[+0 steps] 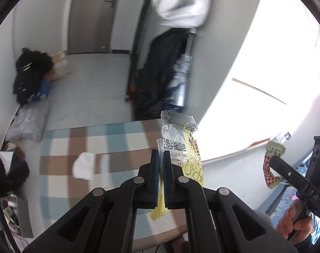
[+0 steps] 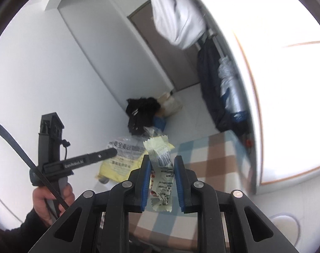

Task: Collect trash
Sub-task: 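Carry the yellow wrapper and clear plastic over the white bin with both grippers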

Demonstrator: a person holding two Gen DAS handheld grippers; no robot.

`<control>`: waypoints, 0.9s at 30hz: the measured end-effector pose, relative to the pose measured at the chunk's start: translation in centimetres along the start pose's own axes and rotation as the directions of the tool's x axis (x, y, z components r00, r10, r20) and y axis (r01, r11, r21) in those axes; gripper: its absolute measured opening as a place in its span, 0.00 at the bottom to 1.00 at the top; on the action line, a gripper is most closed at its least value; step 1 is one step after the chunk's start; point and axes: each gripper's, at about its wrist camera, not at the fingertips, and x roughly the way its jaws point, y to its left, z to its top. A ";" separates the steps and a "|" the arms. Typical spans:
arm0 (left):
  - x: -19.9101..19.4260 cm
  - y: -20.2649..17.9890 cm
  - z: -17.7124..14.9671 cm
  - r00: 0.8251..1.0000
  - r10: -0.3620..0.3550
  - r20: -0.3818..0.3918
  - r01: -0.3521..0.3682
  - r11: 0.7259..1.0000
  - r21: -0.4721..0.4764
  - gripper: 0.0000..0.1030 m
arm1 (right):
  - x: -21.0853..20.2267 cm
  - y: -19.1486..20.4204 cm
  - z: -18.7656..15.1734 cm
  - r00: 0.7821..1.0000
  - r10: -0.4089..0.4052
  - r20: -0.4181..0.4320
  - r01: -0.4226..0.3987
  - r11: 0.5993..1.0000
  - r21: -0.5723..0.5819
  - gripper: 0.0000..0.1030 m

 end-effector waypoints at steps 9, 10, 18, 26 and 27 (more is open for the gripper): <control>6.0 -10.5 -0.7 0.984 -0.147 -0.102 0.161 0.976 0.143 0.00 | -8.6 -7.6 -1.0 0.979 -0.192 0.063 0.184 0.975 0.121 0.20; 6.6 -11.2 -0.9 0.981 -0.153 -0.116 0.170 0.974 0.151 0.00 | -9.0 -8.3 -1.2 0.975 -0.212 0.058 0.203 0.970 0.132 0.20; 12.7 -15.3 -3.0 0.958 -0.148 -0.245 0.200 0.958 0.205 0.00 | -10.5 -16.8 -5.4 0.940 -0.341 -0.023 0.334 0.903 0.270 0.20; 19.0 -17.8 -6.6 0.910 -0.109 -0.399 0.222 0.943 0.249 0.00 | -8.1 -23.5 -10.6 0.925 -0.350 -0.144 0.378 0.837 0.395 0.20; 19.4 -18.0 -7.0 0.904 -0.103 -0.415 0.224 0.941 0.255 0.00 | -7.8 -24.0 -11.1 0.926 -0.346 -0.154 0.378 0.831 0.409 0.20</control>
